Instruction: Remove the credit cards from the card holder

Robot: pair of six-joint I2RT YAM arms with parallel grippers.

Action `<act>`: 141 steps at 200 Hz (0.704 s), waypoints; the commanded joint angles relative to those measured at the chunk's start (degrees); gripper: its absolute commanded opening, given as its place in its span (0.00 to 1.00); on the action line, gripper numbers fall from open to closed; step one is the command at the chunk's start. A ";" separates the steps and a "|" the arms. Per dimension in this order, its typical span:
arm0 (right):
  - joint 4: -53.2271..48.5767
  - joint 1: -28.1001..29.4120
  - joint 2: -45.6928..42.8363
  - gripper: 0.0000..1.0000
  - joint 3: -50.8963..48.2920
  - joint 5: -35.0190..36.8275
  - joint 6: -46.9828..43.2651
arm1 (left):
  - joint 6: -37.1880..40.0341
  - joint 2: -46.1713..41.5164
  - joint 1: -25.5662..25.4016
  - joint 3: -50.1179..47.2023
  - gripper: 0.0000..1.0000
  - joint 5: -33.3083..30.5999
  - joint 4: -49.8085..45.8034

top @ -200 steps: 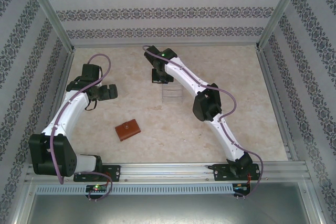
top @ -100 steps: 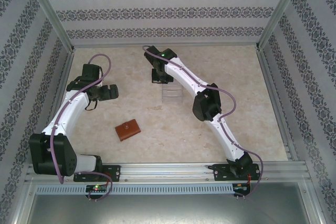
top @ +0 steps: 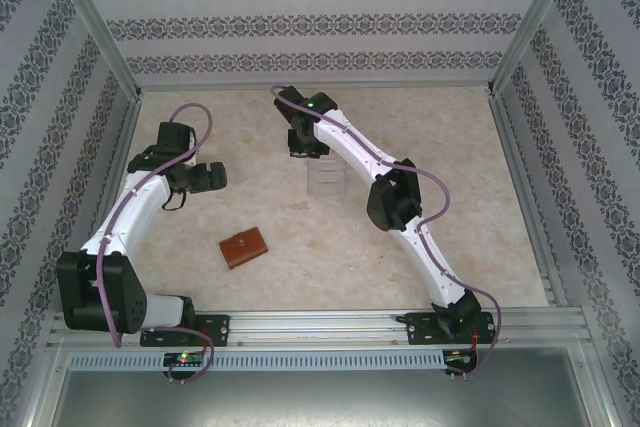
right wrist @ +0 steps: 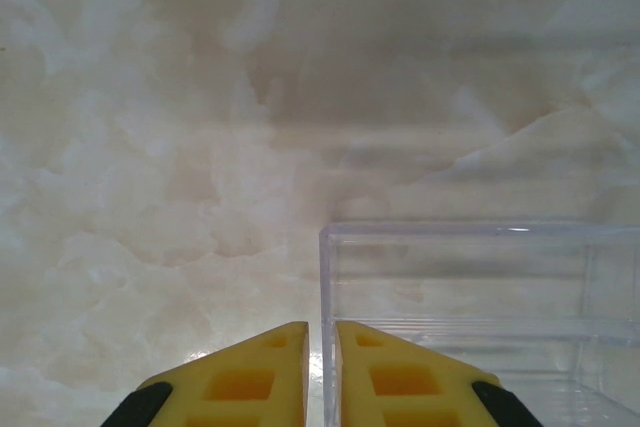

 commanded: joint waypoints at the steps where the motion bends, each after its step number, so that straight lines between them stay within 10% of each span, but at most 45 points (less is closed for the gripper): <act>1: -0.56 -0.06 -3.94 0.17 1.17 0.57 -1.21 | -0.51 0.69 -1.10 -0.63 1.00 2.35 -2.61; 76: 8.19 0.87 -15.85 0.22 -14.33 -8.40 -2.81 | -10.11 0.20 -5.66 -6.85 1.00 13.53 -0.02; 141: 19.08 1.35 -24.22 0.35 -30.32 -18.52 -11.46 | -20.74 -1.94 -11.83 -17.70 1.00 11.06 1.88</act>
